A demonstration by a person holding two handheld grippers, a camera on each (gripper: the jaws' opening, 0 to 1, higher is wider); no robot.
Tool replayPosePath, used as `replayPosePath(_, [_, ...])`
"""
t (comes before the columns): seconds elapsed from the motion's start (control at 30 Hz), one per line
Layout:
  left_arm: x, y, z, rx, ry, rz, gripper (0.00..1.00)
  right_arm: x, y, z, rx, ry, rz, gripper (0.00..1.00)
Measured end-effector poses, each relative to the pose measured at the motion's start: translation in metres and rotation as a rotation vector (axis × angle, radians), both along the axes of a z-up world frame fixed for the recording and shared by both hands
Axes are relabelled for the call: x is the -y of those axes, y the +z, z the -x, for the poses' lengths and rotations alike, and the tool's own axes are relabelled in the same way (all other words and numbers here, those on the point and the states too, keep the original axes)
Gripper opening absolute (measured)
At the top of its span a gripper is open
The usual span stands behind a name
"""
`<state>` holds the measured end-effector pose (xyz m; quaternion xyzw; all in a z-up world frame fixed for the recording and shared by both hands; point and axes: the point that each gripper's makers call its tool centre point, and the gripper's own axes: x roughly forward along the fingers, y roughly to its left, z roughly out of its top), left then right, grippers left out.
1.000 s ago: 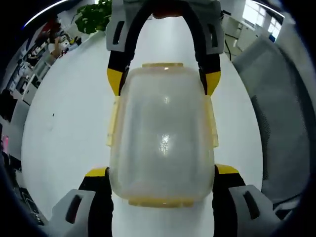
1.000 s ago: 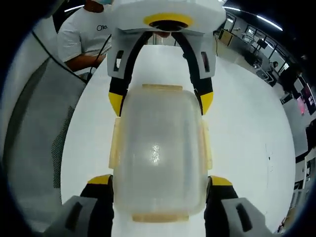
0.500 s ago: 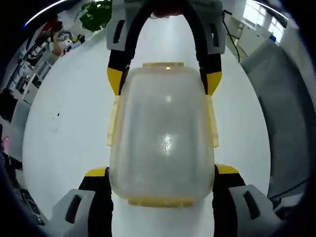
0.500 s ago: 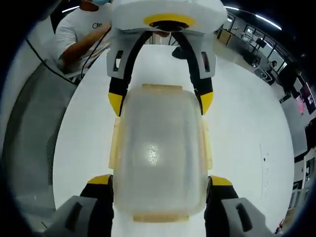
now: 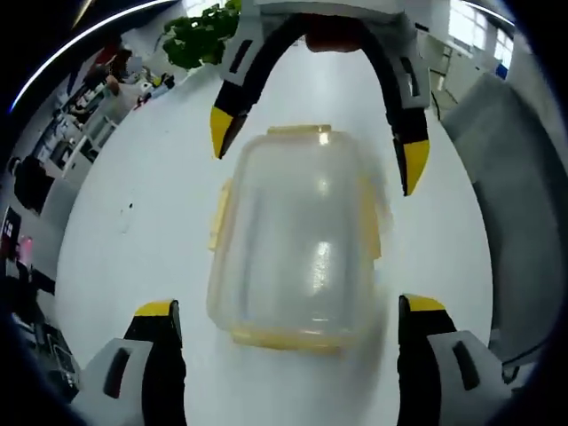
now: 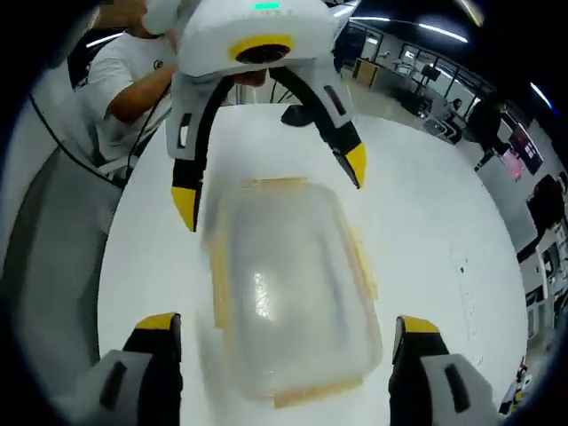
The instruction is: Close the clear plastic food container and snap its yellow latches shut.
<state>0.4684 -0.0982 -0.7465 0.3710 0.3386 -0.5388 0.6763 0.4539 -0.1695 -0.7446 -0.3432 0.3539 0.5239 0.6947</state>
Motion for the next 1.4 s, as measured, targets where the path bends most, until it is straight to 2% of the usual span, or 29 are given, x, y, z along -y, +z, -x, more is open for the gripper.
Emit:
replayPosePath(0.1, [-0.003, 0.002, 0.006, -0.01, 0.024, 0.018, 0.99, 0.001, 0.0, 0.004, 0.03, -0.006, 0.009, 0.99])
replayPosePath(0.2, [-0.008, 0.001, 0.009, -0.019, 0.069, 0.031, 0.99, 0.001, 0.001, 0.009, -0.003, -0.073, -0.035, 0.99])
replayPosePath(0.33, [-0.012, 0.001, 0.014, -0.014, 0.114, 0.041, 0.99, 0.008, 0.002, 0.013, -0.002, -0.121, -0.046, 0.99])
replayPosePath(0.43, [-0.015, 0.003, 0.019, -0.011, 0.141, 0.06, 0.99, 0.013, 0.007, 0.013, 0.022, -0.159, -0.064, 0.99])
replayPosePath(0.5, [-0.017, 0.003, 0.024, -0.014, 0.159, 0.07, 0.99, 0.014, 0.008, 0.019, -0.001, -0.19, -0.089, 0.99])
replayPosePath(0.67, [-0.021, 0.008, 0.036, -0.02, 0.234, 0.116, 0.99, 0.023, 0.009, 0.025, 0.01, -0.236, -0.101, 0.99])
replayPosePath(1.07, [-0.041, 0.004, 0.066, -0.022, 0.325, 0.146, 0.97, 0.049, 0.007, 0.054, -0.006, -0.333, -0.127, 0.99])
replayPosePath(1.4, [-0.046, 0.01, 0.095, -0.025, 0.393, 0.203, 0.98, 0.065, 0.014, 0.082, -0.01, -0.408, -0.179, 0.99])
